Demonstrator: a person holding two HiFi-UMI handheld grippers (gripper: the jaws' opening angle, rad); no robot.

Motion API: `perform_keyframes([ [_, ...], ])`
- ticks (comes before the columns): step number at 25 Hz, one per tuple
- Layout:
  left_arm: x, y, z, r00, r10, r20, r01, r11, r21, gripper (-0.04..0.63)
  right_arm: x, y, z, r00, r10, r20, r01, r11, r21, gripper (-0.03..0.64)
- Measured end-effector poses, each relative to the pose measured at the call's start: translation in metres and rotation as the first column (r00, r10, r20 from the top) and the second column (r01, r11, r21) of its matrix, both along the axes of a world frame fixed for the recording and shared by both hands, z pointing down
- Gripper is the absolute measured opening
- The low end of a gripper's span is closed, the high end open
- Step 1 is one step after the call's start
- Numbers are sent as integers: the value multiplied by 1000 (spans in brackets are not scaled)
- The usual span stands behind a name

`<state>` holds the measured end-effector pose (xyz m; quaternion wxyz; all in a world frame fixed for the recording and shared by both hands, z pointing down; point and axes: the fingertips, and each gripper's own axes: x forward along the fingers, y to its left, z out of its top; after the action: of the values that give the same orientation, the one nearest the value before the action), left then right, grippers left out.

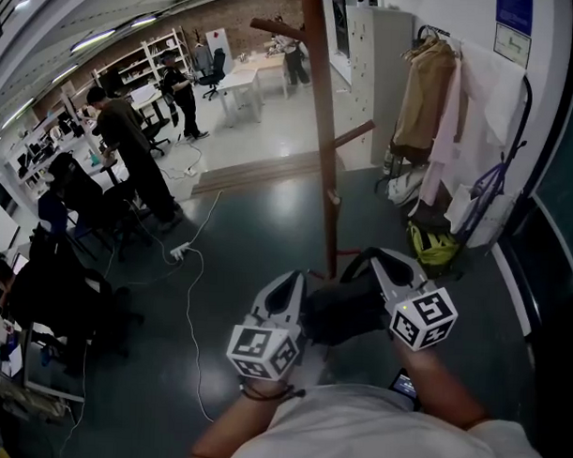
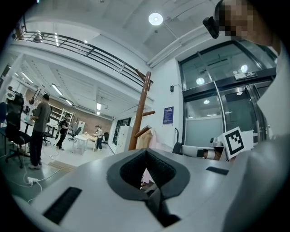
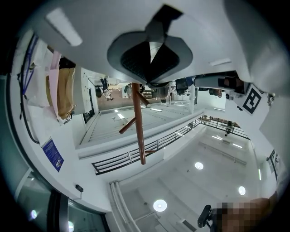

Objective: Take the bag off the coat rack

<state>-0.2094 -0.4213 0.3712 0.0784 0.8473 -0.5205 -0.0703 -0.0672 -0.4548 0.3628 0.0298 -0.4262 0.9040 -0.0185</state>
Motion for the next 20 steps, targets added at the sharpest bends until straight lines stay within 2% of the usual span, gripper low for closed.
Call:
perform_keyframes([
  [8,43,43,4,999,-40,1,40,999,-2,6,33,45,12,997,-71,21,72,996,-46,25],
  [20,84,116,18,996,-90,-12,89,996,-26,6,79,116,26,996,-91,2,91,994,-63,25],
])
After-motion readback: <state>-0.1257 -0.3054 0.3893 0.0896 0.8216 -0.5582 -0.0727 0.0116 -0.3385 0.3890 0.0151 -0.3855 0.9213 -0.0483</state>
